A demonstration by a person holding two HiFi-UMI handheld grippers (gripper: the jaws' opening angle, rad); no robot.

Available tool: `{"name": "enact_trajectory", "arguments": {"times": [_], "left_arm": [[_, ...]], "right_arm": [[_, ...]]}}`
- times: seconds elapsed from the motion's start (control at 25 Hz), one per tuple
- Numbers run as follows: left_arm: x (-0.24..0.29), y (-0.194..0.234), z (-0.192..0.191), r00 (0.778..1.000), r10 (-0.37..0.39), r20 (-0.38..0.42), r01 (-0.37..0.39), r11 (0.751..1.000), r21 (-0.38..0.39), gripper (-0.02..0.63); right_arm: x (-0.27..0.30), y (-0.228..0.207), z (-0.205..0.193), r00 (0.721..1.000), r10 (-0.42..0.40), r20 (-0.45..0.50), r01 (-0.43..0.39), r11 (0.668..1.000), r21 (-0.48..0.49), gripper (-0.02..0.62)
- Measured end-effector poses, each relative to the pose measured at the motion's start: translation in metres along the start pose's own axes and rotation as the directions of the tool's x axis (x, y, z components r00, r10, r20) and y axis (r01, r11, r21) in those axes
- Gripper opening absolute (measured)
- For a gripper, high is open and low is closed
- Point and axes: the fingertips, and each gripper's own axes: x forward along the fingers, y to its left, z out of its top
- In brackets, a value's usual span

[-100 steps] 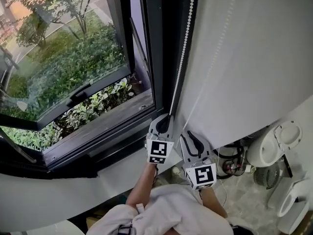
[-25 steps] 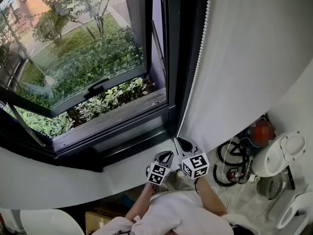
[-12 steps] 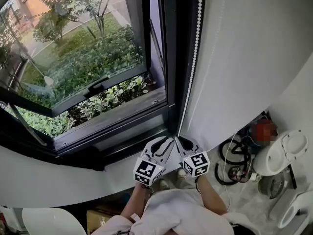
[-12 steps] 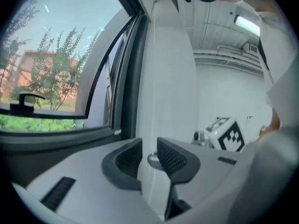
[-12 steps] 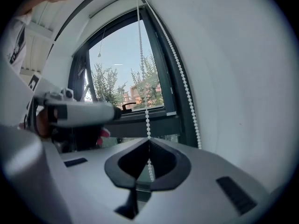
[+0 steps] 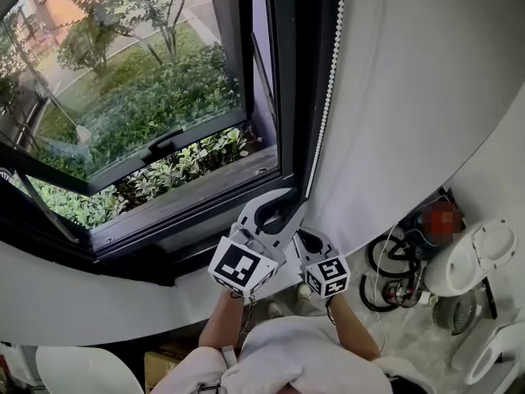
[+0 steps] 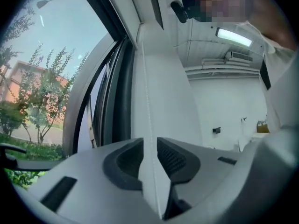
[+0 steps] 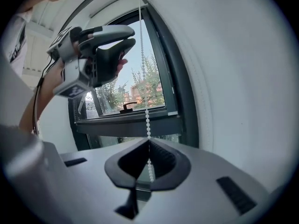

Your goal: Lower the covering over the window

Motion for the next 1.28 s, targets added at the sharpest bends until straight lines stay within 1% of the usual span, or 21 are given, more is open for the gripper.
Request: {"name": "enact_trajectory", "arguments": {"times": [0.16, 0.36, 0.44, 0.52, 0.84, 0.96, 1.28], "left_arm": [[0.017, 0.001, 0.033, 0.999, -0.024, 0.036, 0.023, 0.999, 0.036, 0.092], [0.032, 0.003, 0.056, 0.996, -0.029, 0.085, 0.023, 0.998, 0.061, 0.089], [0.032, 0.005, 0.06, 0.995, -0.012, 0.102, 0.004, 0.997, 0.075, 0.031], [0.031, 0.004, 0.06, 0.994, 0.0, 0.111, -0.009, 0.996, 0.085, 0.017], [0.021, 0.002, 0.02, 1.0, 0.004, 0.022, -0.005, 0.998, 0.059, 0.015], [0.018, 0.0, 0.007, 1.0, 0.003, 0.005, -0.004, 0.999, 0.034, 0.015], [0.011, -0.007, -0.037, 0.997, 0.002, -0.076, -0.004, 1.0, -0.019, 0.015]], "right_arm": [[0.0, 0.003, 0.0, 1.0, 0.003, -0.004, -0.003, 1.0, -0.009, -0.003], [-0.001, 0.003, 0.0, 1.0, 0.0, -0.01, 0.0, 1.0, -0.025, -0.003], [-0.001, 0.002, 0.0, 1.0, -0.005, -0.009, 0.005, 1.0, -0.028, -0.003], [-0.001, -0.001, -0.001, 1.0, -0.01, -0.015, 0.01, 0.999, -0.033, -0.005], [0.004, -0.002, -0.04, 0.993, -0.013, -0.116, 0.011, 1.0, -0.022, -0.003], [0.007, 0.0, -0.053, 0.99, -0.004, -0.143, 0.002, 1.0, -0.017, -0.003], [0.01, -0.001, -0.094, 0.972, -0.003, -0.236, 0.004, 1.0, 0.004, -0.003]]}}
